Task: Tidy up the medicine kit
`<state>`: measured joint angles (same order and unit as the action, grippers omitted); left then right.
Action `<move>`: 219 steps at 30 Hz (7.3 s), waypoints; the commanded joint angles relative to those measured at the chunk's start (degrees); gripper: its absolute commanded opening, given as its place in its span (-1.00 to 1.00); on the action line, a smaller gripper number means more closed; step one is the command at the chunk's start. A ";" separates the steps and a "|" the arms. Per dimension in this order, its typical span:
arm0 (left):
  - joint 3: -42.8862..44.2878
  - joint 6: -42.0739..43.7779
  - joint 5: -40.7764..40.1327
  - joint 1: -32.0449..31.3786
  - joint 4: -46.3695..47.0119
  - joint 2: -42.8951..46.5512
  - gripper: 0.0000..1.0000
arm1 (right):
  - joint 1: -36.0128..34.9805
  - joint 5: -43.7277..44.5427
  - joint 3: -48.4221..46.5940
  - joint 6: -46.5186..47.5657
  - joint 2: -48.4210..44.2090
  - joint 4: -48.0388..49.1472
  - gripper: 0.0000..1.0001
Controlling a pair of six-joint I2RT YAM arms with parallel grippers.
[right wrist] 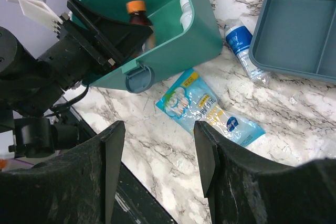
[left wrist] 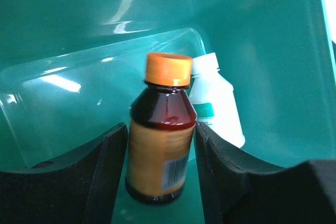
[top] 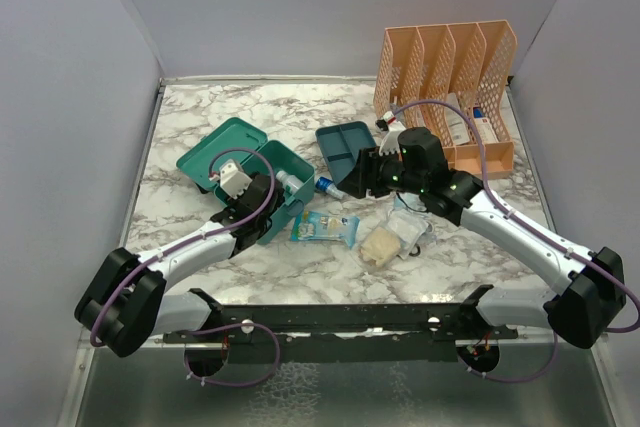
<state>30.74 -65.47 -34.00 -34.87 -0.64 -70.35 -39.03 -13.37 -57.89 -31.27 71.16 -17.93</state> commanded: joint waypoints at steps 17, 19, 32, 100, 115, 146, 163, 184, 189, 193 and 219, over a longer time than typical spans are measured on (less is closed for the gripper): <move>7.07 10.62 2.31 2.00 -3.61 3.06 0.37 | 0.01 0.53 1.55 -2.21 -0.26 2.49 0.09; 8.11 13.86 3.37 2.03 -4.31 4.61 0.38 | 0.03 1.46 1.55 -3.08 -0.74 1.29 0.08; 10.57 23.04 14.16 2.96 -11.40 14.36 0.60 | 0.00 9.67 2.10 -7.04 -4.16 -6.27 0.06; 18.12 32.68 24.05 5.49 4.38 -22.82 -0.71 | 1.94 21.88 1.37 11.98 15.29 9.06 -0.15; 20.89 35.49 17.37 5.87 -2.35 -19.72 -0.73 | 1.99 24.38 0.74 11.75 15.44 9.85 -0.16; 30.79 25.61 21.46 8.14 -9.70 -29.77 -0.03 | 1.96 23.83 4.51 10.51 13.17 12.70 -0.16; 33.10 22.51 21.65 9.03 -13.02 -27.27 0.05 | 1.97 15.32 2.13 10.96 15.14 10.45 -0.16; 33.57 28.63 26.75 10.53 -13.77 -10.65 0.26 | 1.96 -1.69 -3.80 5.92 30.88 7.16 -0.20; 32.99 29.06 26.38 10.53 -12.80 -8.98 0.28 | 1.95 -1.14 -4.08 4.23 33.65 9.75 -0.19; 33.68 29.44 25.75 10.48 -12.46 -8.75 0.29 | 1.94 -0.98 -5.01 3.33 35.54 11.53 -0.19; 29.45 27.84 26.03 10.57 -12.67 0.01 0.34 | 1.94 3.97 -3.93 1.26 34.61 17.25 -0.78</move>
<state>62.50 -36.84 -8.51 -24.47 -14.26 -74.74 -37.28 -10.76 -61.87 -31.18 106.52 -3.33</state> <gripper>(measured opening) 0.665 0.169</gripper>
